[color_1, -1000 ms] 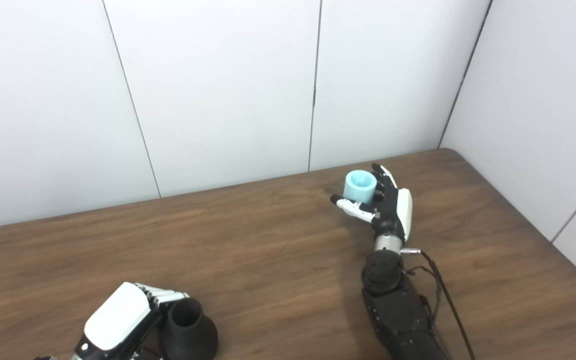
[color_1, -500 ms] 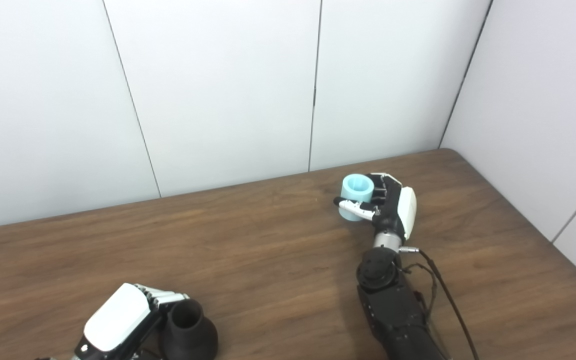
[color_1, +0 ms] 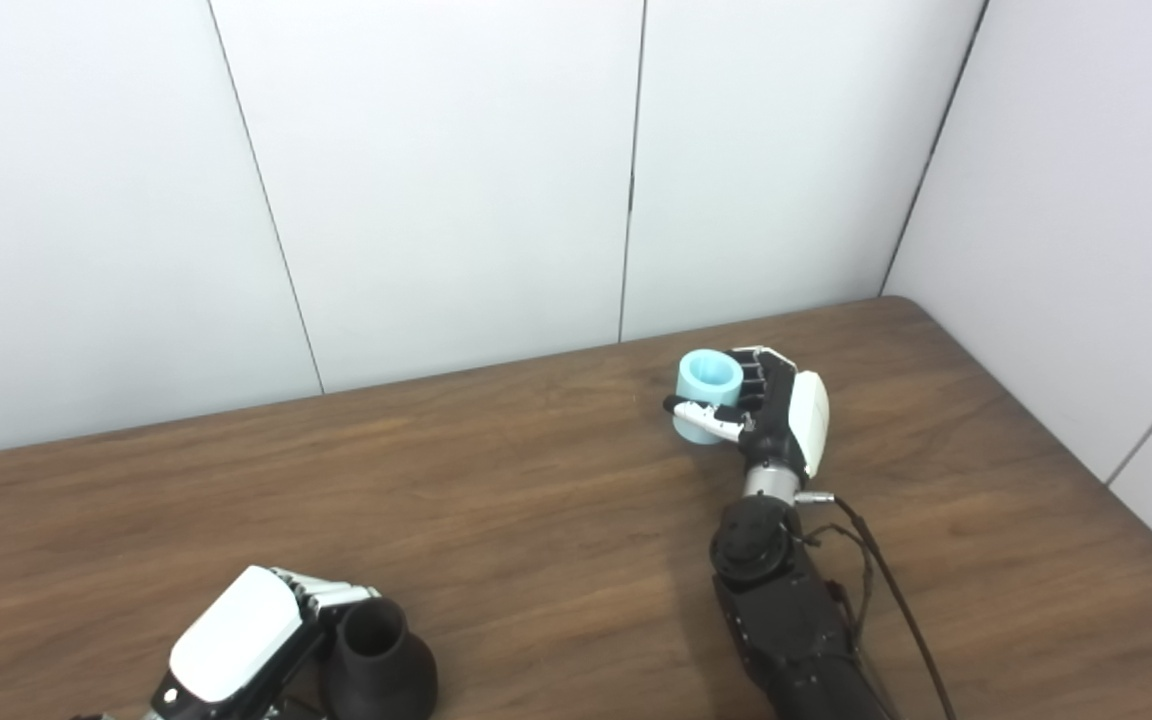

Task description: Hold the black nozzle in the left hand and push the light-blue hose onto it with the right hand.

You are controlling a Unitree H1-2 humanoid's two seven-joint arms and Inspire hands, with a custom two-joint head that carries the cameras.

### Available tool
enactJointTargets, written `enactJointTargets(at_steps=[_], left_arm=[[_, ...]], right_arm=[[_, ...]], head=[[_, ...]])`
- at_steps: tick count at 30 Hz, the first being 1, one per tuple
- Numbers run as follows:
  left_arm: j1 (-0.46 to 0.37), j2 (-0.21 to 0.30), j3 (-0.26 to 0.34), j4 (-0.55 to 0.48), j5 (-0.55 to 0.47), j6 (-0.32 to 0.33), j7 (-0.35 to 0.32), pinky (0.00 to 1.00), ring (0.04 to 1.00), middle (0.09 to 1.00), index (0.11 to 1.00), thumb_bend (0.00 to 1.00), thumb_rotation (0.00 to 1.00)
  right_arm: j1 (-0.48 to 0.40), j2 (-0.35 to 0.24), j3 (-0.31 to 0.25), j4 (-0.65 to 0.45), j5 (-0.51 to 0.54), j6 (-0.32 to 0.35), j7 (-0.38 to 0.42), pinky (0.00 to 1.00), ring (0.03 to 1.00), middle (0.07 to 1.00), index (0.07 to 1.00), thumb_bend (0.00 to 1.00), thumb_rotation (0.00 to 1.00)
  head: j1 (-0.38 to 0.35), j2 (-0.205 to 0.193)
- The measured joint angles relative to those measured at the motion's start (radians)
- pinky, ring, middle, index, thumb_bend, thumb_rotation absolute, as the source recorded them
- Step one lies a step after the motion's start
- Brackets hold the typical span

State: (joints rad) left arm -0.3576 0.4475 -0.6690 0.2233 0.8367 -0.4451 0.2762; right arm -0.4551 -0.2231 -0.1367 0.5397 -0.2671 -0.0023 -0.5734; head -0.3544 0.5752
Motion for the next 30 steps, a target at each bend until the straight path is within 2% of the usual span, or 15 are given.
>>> enactJointTargets(at_steps=[3, 4, 7, 11, 12, 13, 15, 18, 20, 24, 25, 27, 29, 30], left_arm=[[0.0, -0.002, 0.001, 0.0, 0.004, 0.0, 0.0, 0.23, 0.308, 0.416, 0.52, 0.52, 0.0], [0.0, -0.003, 0.001, 0.001, 0.006, 0.0, 0.0, 0.2, 0.268, 0.445, 0.503, 0.52, 0.0], [-0.004, -0.006, -0.002, 0.006, 0.014, 0.0, 0.007, 0.16, 0.225, 0.4, 0.512, 0.52, 0.0], [-0.005, -0.011, -0.001, 0.007, 0.027, -0.001, 0.011, 0.17, 0.244, 0.402, 0.516, 0.52, 0.0], [-0.006, -0.012, -0.002, 0.008, 0.028, -0.001, 0.012, 0.17, 0.239, 0.399, 0.516, 0.52, 0.0], [-0.007, -0.014, -0.003, 0.009, 0.028, -0.002, 0.012, 0.16, 0.229, 0.435, 0.5, 0.52, 0.0], [-0.008, -0.017, -0.003, 0.011, 0.028, -0.002, 0.01, 0.17, 0.241, 0.409, 0.516, 0.52, 0.0], [-0.008, -0.022, -0.002, 0.011, 0.028, -0.002, 0.004, 0.19, 0.268, 0.412, 0.523, 0.52, 0.0], [-0.009, -0.026, -0.002, 0.012, 0.03, -0.002, 0.002, 0.17, 0.241, 0.402, 0.521, 0.52, 0.0], [-0.009, -0.032, 0.0, 0.014, 0.034, -0.002, 0.002, 0.19, 0.28, 0.415, 0.522, 0.52, 0.0], [-0.008, -0.034, 0.001, 0.014, 0.035, -0.002, 0.001, 0.19, 0.266, 0.403, 0.517, 0.52, 0.0], [-0.008, -0.038, 0.005, 0.014, 0.035, -0.001, -0.006, 0.16, 0.219, 0.458, 0.491, 0.52, 0.0], [-0.007, -0.043, 0.009, 0.014, 0.034, 0.001, -0.013, 0.16, 0.216, 0.47, 0.486, 0.52, 0.0], [-0.007, -0.047, 0.011, 0.014, 0.034, 0.003, -0.016, 0.16, 0.227, 0.435, 0.501, 0.52, 0.0]], right_arm=[[0.03, -0.002, 0.014, -0.048, 0.0, -0.007, 0.036, 0.46, 0.518, 0.485, 0.497, 0.52, 0.0], [0.039, -0.002, 0.017, -0.065, 0.0, -0.007, 0.049, 0.45, 0.516, 0.485, 0.496, 0.52, 0.0], [0.062, -0.002, 0.021, -0.099, -0.003, -0.006, 0.069, 0.44, 0.503, 0.483, 0.498, 0.52, 0.0], [0.085, -0.001, 0.02, -0.175, -0.003, -0.004, 0.101, 0.43, 0.481, 0.473, 0.514, 0.52, 0.0], [0.088, -0.001, 0.021, -0.194, -0.003, 0.0, 0.109, 0.43, 0.476, 0.469, 0.522, 0.52, 0.0], [0.091, -0.001, 0.021, -0.219, -0.004, 0.007, 0.116, 0.44, 0.472, 0.467, 0.527, 0.52, 0.0], [0.099, -0.001, 0.025, -0.285, -0.004, 0.027, 0.147, 0.43, 0.466, 0.466, 0.532, 0.52, 0.0], [0.111, -0.003, 0.032, -0.357, -0.005, 0.037, 0.188, 0.42, 0.463, 0.469, 0.525, 0.52, 0.0], [0.125, -0.001, 0.033, -0.401, -0.002, 0.044, 0.217, 0.42, 0.461, 0.468, 0.525, 0.52, 0.0], [0.146, 0.005, 0.031, -0.48, 0.004, 0.052, 0.245, 0.42, 0.457, 0.469, 0.522, 0.52, 0.0], [0.151, 0.007, 0.029, -0.5, 0.006, 0.054, 0.252, 0.41, 0.458, 0.47, 0.517, 0.52, 0.0], [0.159, 0.015, 0.026, -0.543, 0.015, 0.058, 0.264, 0.4, 0.455, 0.474, 0.507, 0.52, 0.0], [0.161, 0.029, 0.023, -0.58, 0.033, 0.067, 0.28, 0.39, 0.451, 0.474, 0.505, 0.52, 0.0], [0.163, 0.035, 0.023, -0.608, 0.044, 0.077, 0.296, 0.39, 0.451, 0.475, 0.505, 0.52, 0.0]], head=[[0.012, 0.0], [0.015, 0.0], [0.04, 0.0], [0.043, -0.002], [0.043, -0.002], [0.044, -0.002], [0.057, -0.002], [0.069, -0.002], [0.086, 0.0], [0.101, 0.002], [0.104, 0.002], [0.13, 0.008], [0.156, 0.015], [0.164, 0.015]])
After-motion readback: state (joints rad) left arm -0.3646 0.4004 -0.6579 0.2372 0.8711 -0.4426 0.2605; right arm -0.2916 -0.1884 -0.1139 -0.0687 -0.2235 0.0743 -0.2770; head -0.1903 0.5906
